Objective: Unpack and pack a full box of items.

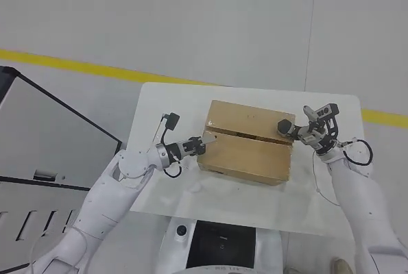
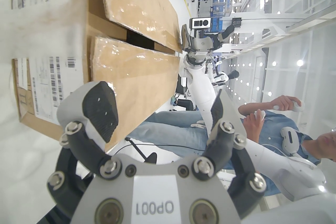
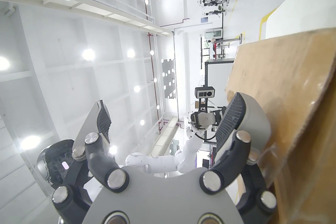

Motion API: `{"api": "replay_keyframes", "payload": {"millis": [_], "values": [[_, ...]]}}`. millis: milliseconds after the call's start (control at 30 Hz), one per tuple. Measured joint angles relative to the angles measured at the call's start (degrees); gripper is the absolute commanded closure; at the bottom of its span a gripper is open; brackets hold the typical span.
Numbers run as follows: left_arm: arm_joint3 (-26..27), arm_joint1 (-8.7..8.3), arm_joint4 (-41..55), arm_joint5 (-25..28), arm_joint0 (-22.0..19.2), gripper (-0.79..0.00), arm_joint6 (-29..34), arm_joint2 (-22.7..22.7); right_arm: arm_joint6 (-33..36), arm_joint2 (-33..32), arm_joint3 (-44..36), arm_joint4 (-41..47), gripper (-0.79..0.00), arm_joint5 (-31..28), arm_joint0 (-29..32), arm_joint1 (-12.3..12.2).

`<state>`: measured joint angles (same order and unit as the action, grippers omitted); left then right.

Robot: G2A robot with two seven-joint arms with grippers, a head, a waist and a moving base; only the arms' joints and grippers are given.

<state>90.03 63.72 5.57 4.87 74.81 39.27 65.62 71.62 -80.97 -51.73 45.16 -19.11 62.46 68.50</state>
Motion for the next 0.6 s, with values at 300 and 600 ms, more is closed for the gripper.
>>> {"api": "replay_keyframes", "payload": {"millis": [300,600], "values": [[0.6,-0.29,0.2,-2.0,0.6,-0.785,-2.2,2.6,-2.0,2.9,-5.0,-2.1,-0.785,3.2,2.6,0.4],[-1.3,-2.51,-0.9,-3.6,7.0,-0.785,0.3,13.6,-3.4,3.5,-5.4,-3.9,-0.785,3.4,2.4,0.3]]}}
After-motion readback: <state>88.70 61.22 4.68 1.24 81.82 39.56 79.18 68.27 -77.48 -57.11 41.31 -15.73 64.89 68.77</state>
